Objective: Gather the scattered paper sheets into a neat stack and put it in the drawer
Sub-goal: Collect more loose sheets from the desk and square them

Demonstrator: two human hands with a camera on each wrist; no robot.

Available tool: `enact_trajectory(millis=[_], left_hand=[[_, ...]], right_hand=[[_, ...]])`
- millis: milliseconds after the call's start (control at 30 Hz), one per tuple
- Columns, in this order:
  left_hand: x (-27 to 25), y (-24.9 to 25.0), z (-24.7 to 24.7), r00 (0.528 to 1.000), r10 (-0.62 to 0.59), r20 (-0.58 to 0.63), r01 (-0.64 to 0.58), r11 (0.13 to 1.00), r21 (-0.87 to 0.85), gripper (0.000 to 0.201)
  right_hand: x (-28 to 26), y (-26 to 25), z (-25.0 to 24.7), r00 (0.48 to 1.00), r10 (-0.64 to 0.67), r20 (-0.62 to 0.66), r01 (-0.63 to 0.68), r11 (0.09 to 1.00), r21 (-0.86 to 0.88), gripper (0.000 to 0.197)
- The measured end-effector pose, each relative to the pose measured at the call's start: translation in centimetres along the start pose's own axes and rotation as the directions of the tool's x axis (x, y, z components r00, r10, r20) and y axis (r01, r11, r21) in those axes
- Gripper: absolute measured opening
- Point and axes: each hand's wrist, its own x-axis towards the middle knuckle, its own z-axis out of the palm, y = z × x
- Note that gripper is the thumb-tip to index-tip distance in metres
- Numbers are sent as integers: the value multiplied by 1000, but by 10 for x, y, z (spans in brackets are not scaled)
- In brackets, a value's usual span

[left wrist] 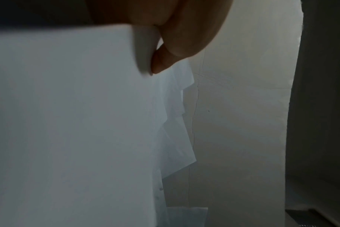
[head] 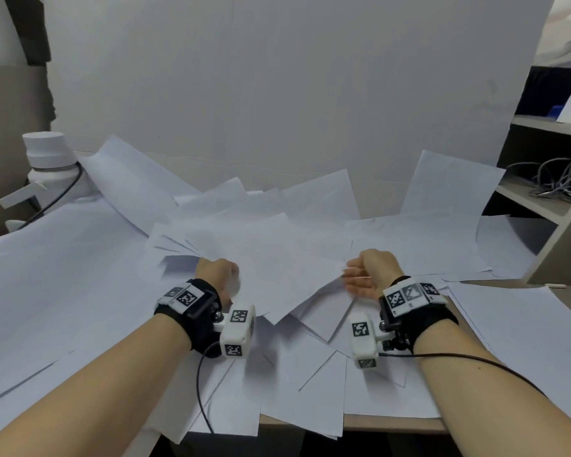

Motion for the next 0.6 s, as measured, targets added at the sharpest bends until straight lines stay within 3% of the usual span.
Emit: enact_trajectory(millis=[133,233,300,367,500,600], left_hand=[[3,11,-35,991,-60,119,58,998,18,37],[0,20,-57,980,-76,183,52,990,133,12],[2,26,-70,983,-71,167,35,978,207,9],[11,29,-80,987,-96,128,52,951,306,28],[66,24,-97,992,-113,53,82,910,408,94],[100,14,-98,991,-112,76,79,932,355,103]], right_hand=[[28,0,-1,992,-36,-120,41,998,42,17],[37,0,14,995,-51,-82,50,999,-13,7],[42,-2,25,999,-37,-10,37,999,-33,8],[49,-4,34,999,-16,46,19,997,-75,14],[58,-15,50,992,18,124,-5,994,-107,28],[54,-25,60,976,63,207,-33,989,-142,16]])
